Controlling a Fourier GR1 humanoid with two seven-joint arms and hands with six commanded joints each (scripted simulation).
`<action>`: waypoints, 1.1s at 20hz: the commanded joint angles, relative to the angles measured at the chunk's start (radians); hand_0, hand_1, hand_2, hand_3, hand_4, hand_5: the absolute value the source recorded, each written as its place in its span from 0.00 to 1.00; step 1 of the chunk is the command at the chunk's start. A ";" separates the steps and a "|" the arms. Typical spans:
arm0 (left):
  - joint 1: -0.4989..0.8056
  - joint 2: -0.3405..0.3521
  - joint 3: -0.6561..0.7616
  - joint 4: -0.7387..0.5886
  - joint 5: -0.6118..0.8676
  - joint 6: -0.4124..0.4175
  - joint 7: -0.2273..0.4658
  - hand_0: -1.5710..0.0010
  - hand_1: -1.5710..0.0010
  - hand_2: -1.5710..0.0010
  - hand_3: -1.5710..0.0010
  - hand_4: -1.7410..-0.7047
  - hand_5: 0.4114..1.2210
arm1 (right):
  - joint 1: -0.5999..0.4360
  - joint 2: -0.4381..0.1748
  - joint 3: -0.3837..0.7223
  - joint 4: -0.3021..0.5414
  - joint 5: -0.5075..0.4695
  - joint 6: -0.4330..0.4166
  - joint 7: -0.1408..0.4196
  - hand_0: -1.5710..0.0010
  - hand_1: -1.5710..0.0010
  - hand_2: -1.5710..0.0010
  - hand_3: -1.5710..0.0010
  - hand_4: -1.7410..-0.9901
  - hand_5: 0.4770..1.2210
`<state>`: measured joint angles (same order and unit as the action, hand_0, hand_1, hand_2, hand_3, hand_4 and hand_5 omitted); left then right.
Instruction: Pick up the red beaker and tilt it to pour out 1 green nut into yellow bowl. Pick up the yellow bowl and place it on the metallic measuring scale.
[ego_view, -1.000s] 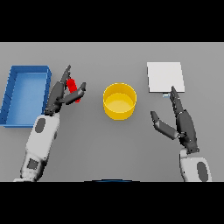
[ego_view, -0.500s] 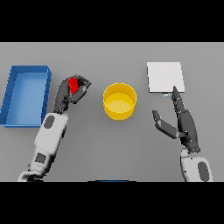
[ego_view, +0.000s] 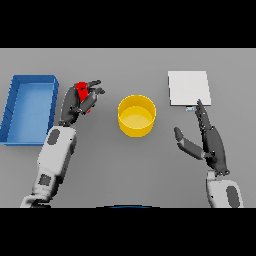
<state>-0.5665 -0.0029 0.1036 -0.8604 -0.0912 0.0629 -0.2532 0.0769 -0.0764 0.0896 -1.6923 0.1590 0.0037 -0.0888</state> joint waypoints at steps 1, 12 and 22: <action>-0.002 0.005 0.002 -0.020 0.012 -0.008 0.006 0.04 0.03 0.03 0.04 0.06 0.91 | -0.004 0.008 0.010 0.002 0.014 -0.007 -0.002 1.00 1.00 1.00 1.00 0.67 0.22; -0.052 0.079 -0.071 -0.099 -0.069 -0.049 0.108 0.01 0.01 0.01 0.01 0.02 0.90 | -0.004 -0.011 0.011 0.007 0.052 -0.024 -0.043 1.00 1.00 1.00 1.00 0.69 0.25; -0.147 0.205 -0.344 -0.176 -0.403 -0.146 0.269 0.00 0.00 0.00 0.00 0.00 0.89 | -0.002 -0.009 0.026 -0.003 0.069 -0.019 -0.003 1.00 1.00 1.00 1.00 0.75 0.26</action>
<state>-0.7140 0.2016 -0.2398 -1.0370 -0.4948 -0.0833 0.0153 0.0746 -0.0855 0.1159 -1.6951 0.2281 -0.0154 -0.0913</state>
